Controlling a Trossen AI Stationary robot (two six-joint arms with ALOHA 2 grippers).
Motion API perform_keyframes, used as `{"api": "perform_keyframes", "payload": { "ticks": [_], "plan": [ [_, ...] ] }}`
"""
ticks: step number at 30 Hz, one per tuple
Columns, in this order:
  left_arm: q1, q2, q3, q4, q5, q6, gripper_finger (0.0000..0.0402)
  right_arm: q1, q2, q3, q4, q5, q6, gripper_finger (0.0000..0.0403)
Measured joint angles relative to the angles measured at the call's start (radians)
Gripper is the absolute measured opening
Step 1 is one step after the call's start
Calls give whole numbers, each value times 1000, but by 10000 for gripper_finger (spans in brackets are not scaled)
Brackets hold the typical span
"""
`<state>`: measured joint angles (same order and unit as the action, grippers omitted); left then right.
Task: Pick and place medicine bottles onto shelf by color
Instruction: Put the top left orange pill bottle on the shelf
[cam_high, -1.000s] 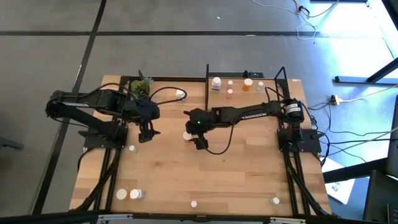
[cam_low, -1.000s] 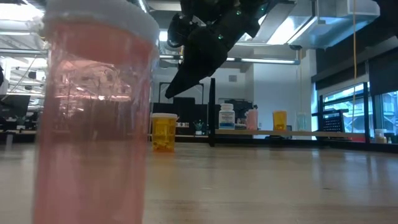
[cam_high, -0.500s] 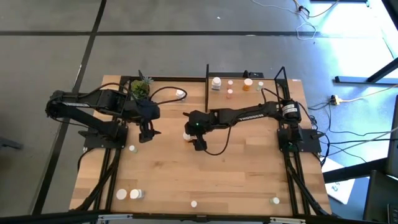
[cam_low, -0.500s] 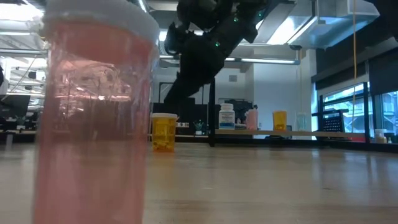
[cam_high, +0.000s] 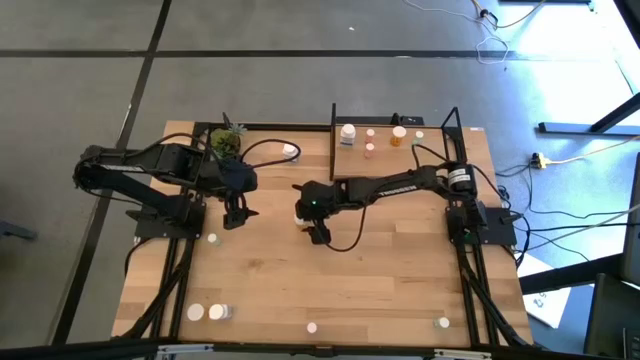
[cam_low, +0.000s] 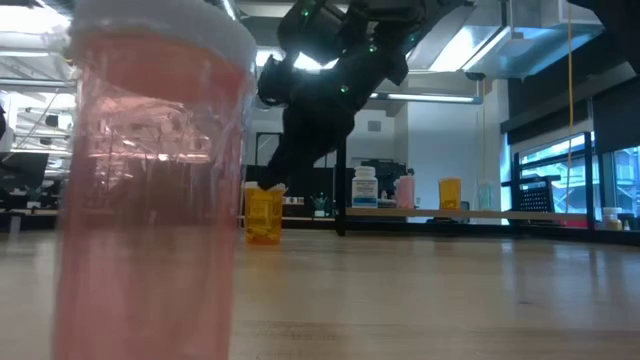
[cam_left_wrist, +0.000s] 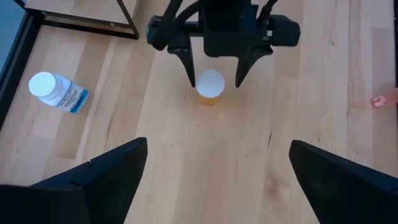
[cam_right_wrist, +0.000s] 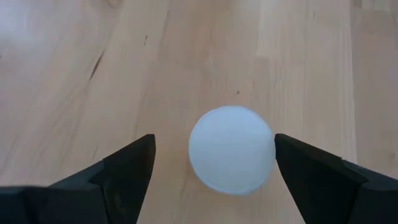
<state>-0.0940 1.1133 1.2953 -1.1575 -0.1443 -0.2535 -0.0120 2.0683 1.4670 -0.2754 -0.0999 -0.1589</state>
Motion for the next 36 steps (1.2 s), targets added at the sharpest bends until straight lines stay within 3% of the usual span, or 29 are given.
{"api": "perform_keyframes", "payload": {
  "ticks": [19,31,36],
  "plan": [
    [0,0,0,1,0,0,387,0,27,-2,34,1,28,288],
    [0,0,0,2,0,0,387,0,27,-2,40,2,108,213],
    [0,0,0,2,0,0,387,0,27,-2,39,2,131,213]
  ]
}}
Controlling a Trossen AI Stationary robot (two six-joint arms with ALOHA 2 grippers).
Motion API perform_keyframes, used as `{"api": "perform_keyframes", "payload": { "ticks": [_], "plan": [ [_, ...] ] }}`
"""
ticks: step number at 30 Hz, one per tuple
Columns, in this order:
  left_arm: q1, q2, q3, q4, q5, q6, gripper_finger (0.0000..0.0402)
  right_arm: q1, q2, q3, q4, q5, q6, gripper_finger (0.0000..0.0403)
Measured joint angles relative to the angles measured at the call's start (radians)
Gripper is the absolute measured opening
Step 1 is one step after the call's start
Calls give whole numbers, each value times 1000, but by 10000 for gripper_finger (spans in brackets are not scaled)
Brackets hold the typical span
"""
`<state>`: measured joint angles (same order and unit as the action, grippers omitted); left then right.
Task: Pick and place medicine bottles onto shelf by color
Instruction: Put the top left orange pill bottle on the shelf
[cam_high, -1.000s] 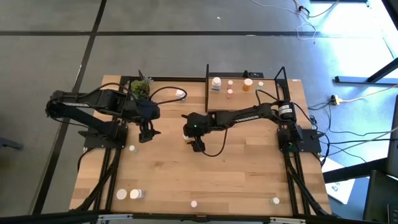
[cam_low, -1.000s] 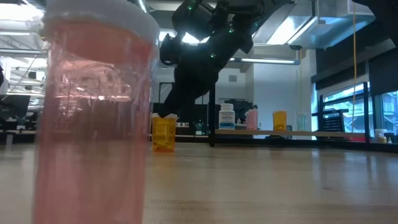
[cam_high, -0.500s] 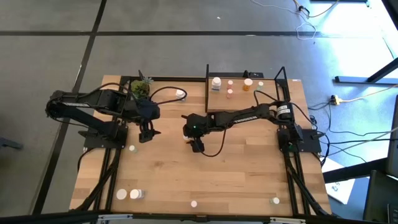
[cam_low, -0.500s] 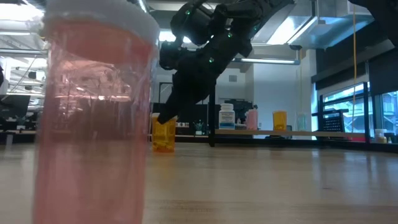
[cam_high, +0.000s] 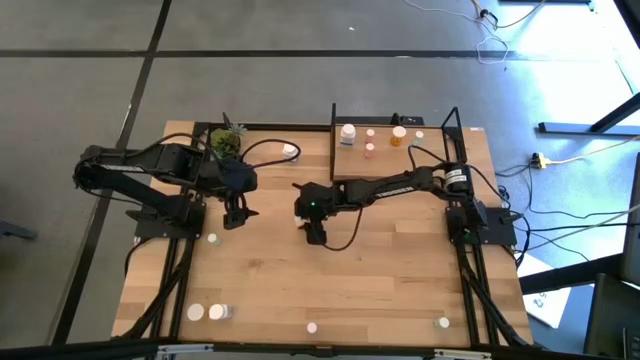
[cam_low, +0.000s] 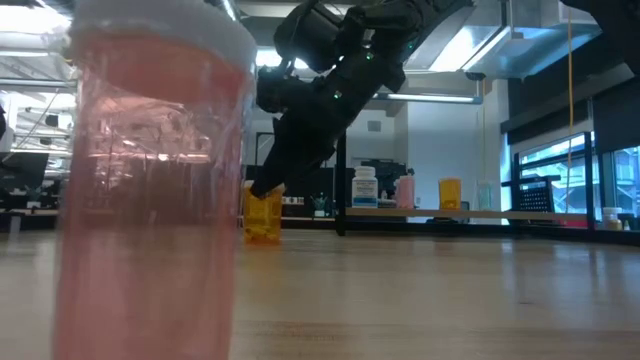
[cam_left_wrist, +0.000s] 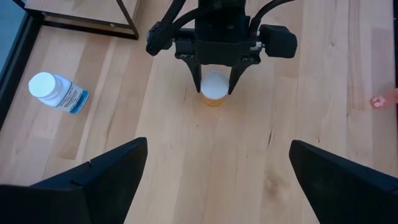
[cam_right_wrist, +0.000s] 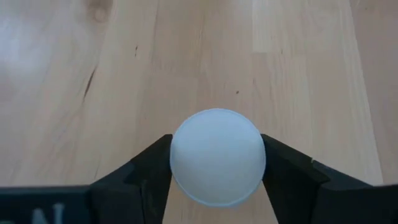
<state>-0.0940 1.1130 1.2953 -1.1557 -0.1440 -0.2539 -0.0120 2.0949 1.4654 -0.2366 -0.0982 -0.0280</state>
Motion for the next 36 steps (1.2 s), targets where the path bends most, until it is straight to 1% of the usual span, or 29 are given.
{"api": "perform_keyframes", "payload": {
  "ticks": [4,10,15,21,30,36],
  "plan": [
    [0,0,0,0,0,0,387,0,-11,0,-15,-4,29,225],
    [0,0,0,1,0,0,387,0,-41,1,-30,-5,53,214],
    [0,0,0,4,0,0,387,0,-61,19,-75,-1,85,219],
    [0,0,0,5,0,0,387,0,-66,99,-209,0,98,217],
    [0,0,0,5,0,0,387,8,-68,276,-449,0,75,222],
    [0,0,0,5,0,0,387,9,-69,373,-547,0,73,223]
  ]
}}
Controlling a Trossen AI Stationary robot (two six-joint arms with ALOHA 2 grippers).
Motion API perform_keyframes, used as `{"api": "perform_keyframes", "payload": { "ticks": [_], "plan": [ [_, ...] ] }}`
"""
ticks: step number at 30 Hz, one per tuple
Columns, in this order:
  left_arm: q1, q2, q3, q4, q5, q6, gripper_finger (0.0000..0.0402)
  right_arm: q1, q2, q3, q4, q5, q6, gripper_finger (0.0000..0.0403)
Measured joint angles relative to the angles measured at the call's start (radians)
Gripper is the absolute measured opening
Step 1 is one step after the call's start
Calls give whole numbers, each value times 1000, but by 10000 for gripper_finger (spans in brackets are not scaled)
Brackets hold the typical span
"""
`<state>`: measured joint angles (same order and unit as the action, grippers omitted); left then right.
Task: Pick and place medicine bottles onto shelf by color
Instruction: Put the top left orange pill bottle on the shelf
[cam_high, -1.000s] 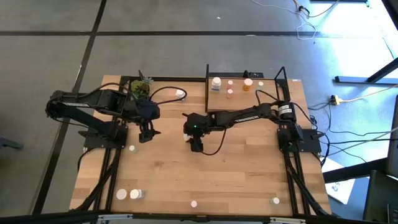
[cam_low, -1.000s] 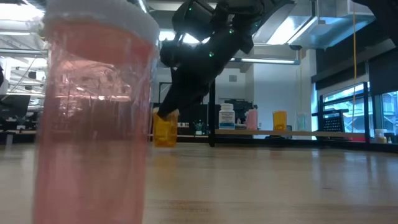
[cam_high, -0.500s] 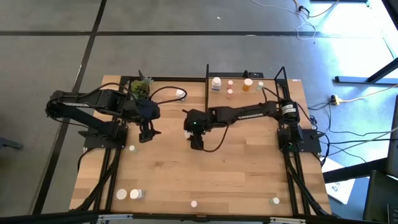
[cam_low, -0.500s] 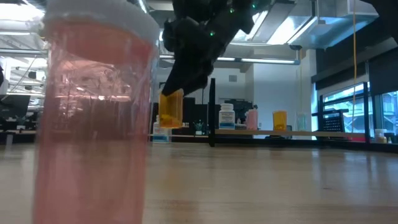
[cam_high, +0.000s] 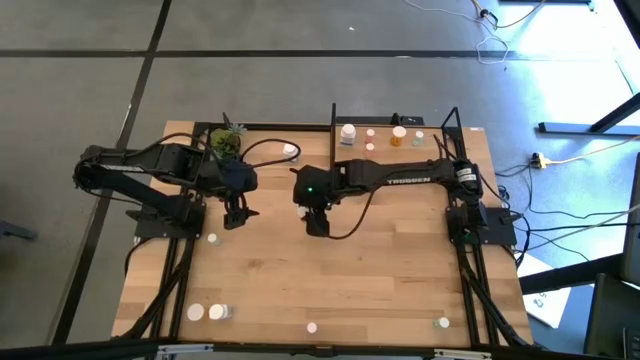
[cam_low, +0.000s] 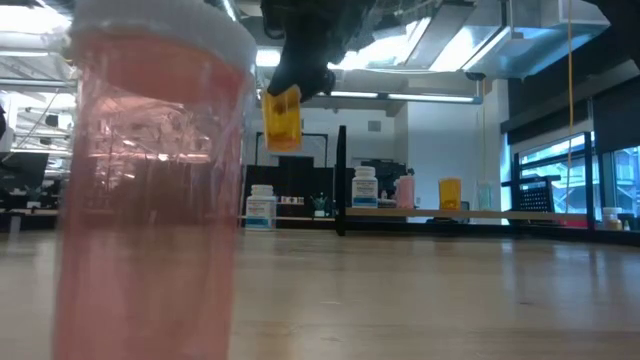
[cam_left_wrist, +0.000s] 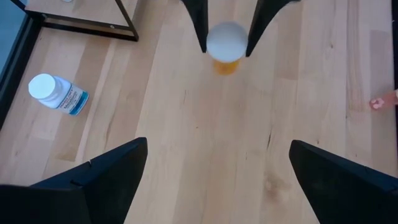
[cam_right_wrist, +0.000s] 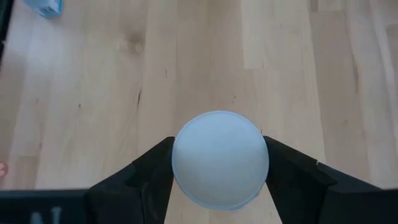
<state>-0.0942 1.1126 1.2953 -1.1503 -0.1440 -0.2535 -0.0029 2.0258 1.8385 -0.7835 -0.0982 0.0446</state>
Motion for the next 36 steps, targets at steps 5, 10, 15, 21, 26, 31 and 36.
{"api": "perform_keyframes", "payload": {
  "ticks": [5,10,15,21,26,31,36],
  "plan": [
    [0,0,0,5,-70,2,387,0,1,56,-86,6,0,224],
    [0,0,0,7,-131,27,387,0,1,132,-224,85,0,224],
    [0,0,0,8,-131,27,387,0,1,233,-323,106,34,224],
    [0,0,0,22,-130,54,387,1,1,358,-459,164,85,224],
    [4,-41,2,56,-157,156,387,1,1,436,-588,239,125,224],
    [43,-81,1,69,-161,222,387,1,1,484,-719,336,178,224],
    [89,-117,2,73,-154,282,387,-3,-2,502,-782,351,252,224]
  ]
}}
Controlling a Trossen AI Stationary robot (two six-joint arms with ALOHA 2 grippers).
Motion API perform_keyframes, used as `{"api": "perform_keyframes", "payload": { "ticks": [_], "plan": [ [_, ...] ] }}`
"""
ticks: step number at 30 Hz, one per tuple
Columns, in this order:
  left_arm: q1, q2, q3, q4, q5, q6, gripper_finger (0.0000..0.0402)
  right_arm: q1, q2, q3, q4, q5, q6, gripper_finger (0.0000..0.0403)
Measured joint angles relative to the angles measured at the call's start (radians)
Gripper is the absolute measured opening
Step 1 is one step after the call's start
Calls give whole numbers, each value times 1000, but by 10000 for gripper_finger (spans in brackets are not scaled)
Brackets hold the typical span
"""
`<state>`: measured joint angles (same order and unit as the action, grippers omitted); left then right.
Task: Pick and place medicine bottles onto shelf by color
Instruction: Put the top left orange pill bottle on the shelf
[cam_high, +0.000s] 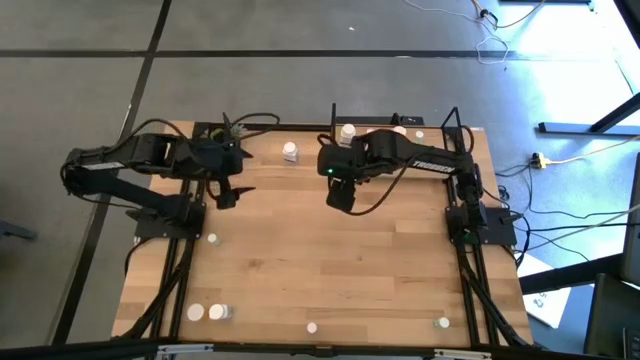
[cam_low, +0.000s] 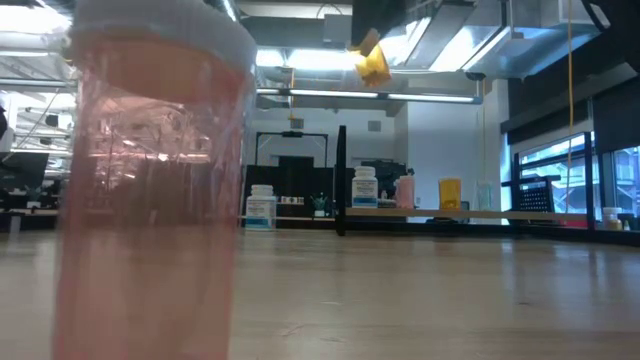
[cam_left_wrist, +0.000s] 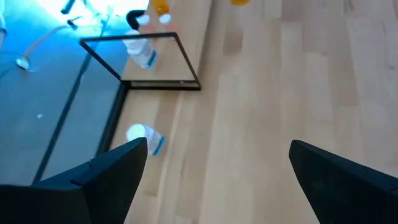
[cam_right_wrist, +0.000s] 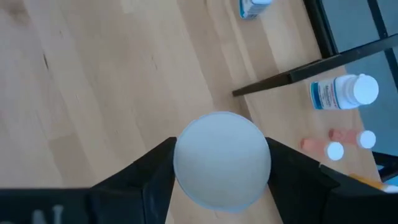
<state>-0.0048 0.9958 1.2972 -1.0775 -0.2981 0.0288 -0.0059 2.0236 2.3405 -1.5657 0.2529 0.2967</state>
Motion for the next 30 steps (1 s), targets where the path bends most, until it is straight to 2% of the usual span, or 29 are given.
{"api": "perform_keyframes", "payload": {
  "ticks": [5,13,16,23,30],
  "plan": [
    [49,-14,-1,-5,5,27,387,0,-21,0,-5,27,22,224],
    [113,-15,-1,-7,85,62,387,-3,-96,-4,-5,166,66,224],
    [128,-15,-1,-7,96,85,387,-6,-144,-48,-4,197,96,224],
    [143,-15,-1,-7,95,88,387,-15,-326,-336,16,271,241,224],
    [167,-15,-1,18,103,119,387,-59,-549,-683,245,367,368,224]
  ]
}}
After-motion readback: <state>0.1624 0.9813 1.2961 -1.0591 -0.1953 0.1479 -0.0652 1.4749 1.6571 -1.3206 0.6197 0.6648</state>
